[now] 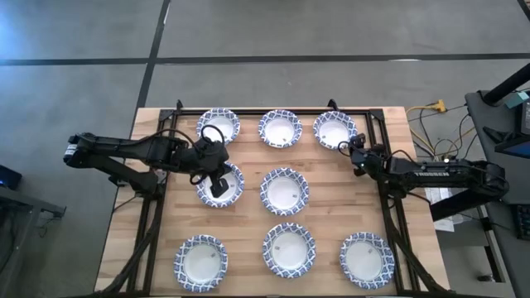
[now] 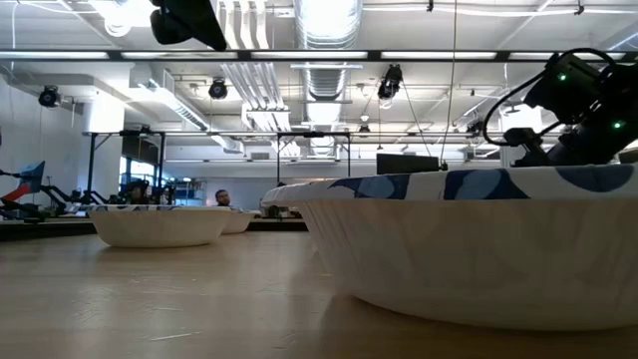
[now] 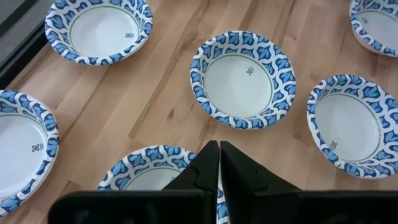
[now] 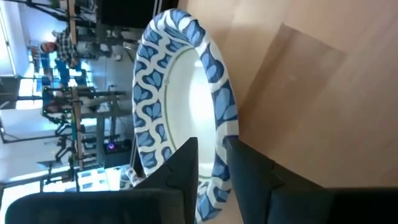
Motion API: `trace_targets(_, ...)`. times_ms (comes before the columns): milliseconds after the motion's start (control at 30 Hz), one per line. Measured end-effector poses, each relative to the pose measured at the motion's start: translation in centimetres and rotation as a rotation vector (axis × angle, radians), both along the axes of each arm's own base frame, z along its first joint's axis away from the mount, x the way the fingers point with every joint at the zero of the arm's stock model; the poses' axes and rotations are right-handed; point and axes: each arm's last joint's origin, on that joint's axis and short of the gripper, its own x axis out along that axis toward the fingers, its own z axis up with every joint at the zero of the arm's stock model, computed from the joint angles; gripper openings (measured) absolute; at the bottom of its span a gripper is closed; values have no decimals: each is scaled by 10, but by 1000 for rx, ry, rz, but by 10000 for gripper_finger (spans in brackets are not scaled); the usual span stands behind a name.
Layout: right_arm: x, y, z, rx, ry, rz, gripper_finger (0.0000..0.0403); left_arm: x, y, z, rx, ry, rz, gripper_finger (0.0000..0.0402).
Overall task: Nest bowls inside each other
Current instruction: Stack the white patterned bowl on top of the center white patterned bowl
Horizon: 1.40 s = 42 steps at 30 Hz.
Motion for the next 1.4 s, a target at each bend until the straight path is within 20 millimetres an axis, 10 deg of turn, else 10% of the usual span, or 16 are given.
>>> trace_targets(567, 1, -3, -6, 72, -6, -14, 186, 0, 0, 0, -4, 1, 3, 0)
trace_targets(1400, 23, -17, 9, -2, 37, 50, 65, 0, -1, 1, -41, -2, -23, 0)
